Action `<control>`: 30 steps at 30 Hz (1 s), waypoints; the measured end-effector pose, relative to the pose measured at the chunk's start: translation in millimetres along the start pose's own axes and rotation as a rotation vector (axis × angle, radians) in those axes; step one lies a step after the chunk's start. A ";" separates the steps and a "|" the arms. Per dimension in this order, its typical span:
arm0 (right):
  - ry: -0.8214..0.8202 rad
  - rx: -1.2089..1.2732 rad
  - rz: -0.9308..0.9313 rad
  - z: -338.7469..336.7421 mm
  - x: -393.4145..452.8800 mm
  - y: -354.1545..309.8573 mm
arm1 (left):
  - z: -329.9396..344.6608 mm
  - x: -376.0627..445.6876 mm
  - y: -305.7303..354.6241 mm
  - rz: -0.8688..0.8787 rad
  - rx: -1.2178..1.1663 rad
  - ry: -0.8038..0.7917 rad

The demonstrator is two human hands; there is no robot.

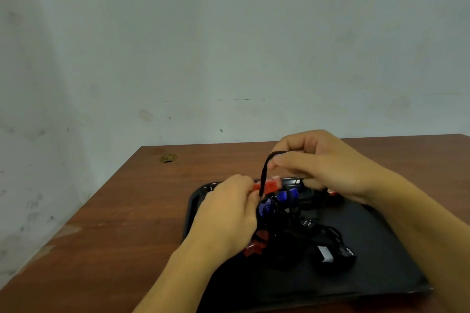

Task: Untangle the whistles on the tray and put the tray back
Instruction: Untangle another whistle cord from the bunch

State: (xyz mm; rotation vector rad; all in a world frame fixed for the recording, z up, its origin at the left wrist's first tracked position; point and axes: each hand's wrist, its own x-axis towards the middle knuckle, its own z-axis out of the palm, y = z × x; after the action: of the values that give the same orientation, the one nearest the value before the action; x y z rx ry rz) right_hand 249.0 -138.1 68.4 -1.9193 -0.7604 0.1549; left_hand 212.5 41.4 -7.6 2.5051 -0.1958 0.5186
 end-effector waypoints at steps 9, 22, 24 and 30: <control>0.038 0.128 0.078 -7.6 24.5 19.8 | -1.5 -1.5 2.0 0.455 -0.006 0.111; 0.049 0.177 -0.001 23.6 6.5 49.0 | -3.8 3.3 -3.8 0.282 -0.184 0.463; 0.072 -0.027 -0.121 32.6 3.8 45.7 | -2.2 5.8 -9.3 0.205 -0.145 0.470; 0.169 -0.428 -0.222 39.6 1.4 30.9 | -5.9 7.4 -16.7 0.103 0.032 0.384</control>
State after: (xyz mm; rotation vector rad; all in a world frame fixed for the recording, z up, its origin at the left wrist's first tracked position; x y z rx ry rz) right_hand 246.9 -115.3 23.7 -2.1931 -0.9393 -0.3284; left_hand 221.5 58.3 -8.4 2.3782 -0.1679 1.0362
